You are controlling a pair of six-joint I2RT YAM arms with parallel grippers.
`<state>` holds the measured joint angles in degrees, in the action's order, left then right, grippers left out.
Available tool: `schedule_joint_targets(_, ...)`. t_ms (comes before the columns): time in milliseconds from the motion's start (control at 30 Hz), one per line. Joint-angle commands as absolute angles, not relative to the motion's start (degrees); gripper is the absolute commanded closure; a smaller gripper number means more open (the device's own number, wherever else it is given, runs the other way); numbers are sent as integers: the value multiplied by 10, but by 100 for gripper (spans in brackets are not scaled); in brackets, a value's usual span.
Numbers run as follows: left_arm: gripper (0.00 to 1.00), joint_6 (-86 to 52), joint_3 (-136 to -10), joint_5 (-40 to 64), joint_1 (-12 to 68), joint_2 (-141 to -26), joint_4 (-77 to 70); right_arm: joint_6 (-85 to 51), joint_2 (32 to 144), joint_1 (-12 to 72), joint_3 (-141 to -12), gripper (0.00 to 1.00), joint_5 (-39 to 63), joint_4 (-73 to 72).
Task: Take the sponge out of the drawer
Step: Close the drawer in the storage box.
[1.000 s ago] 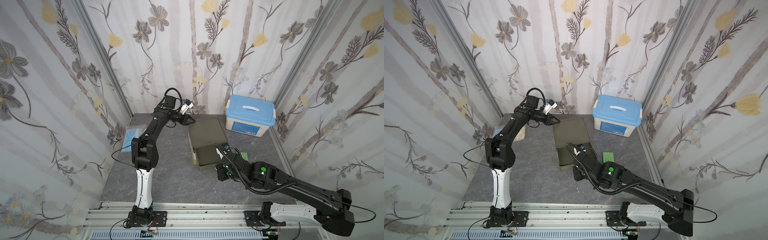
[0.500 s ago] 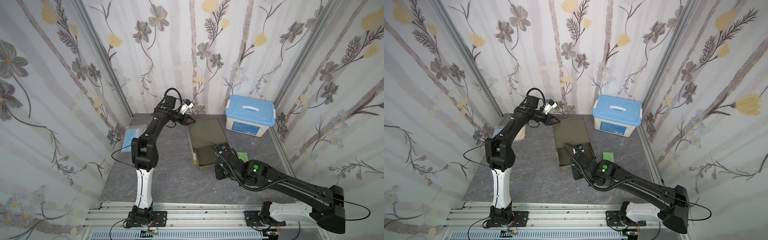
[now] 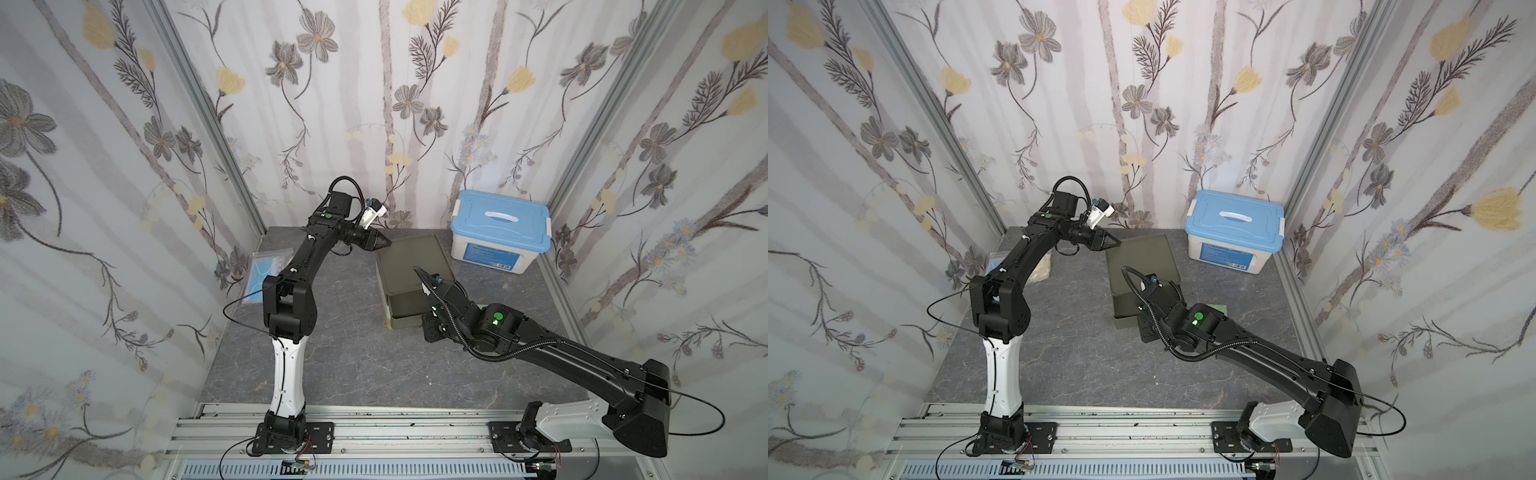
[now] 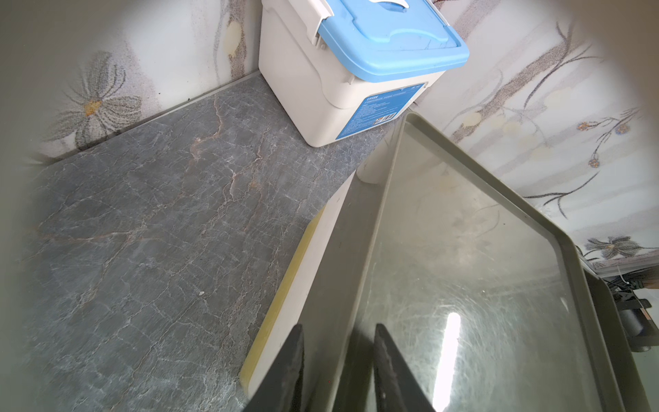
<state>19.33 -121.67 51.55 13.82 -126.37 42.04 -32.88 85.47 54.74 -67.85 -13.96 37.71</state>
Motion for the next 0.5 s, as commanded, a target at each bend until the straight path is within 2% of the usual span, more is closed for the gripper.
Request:
schedule_joint_targets(0, 66, 209, -1205, 491, 139, -1264, 453, -309, 883, 539, -685, 100, -159, 324)
schedule_joint_targets(167, 66, 213, -1205, 488, 139, -1264, 457, -281, 943, 520, -720, 100, -154, 322)
schedule_joint_targets(467, 66, 213, -1208, 489, 138, -1268, 458, -249, 986, 502, -782, 100, -157, 322)
